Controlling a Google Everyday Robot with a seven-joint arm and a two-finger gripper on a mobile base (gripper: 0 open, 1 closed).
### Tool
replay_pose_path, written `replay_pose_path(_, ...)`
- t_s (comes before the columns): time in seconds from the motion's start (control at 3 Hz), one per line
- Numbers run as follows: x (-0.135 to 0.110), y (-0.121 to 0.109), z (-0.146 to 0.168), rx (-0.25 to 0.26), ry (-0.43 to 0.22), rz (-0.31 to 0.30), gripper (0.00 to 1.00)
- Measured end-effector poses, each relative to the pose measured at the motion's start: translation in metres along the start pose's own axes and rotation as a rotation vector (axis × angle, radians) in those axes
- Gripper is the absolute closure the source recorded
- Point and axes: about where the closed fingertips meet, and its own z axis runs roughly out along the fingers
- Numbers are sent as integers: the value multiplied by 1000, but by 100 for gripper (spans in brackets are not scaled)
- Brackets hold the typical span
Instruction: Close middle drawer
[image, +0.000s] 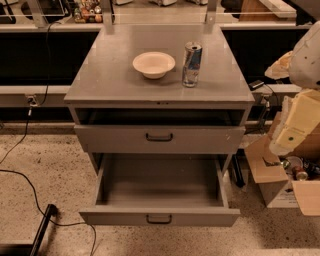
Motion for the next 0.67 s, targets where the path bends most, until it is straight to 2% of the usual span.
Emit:
replay_pose_path(0.33,0,0,0,0,0,0,0)
replay_pose_path(0.67,2,2,21,10,-38,18,0)
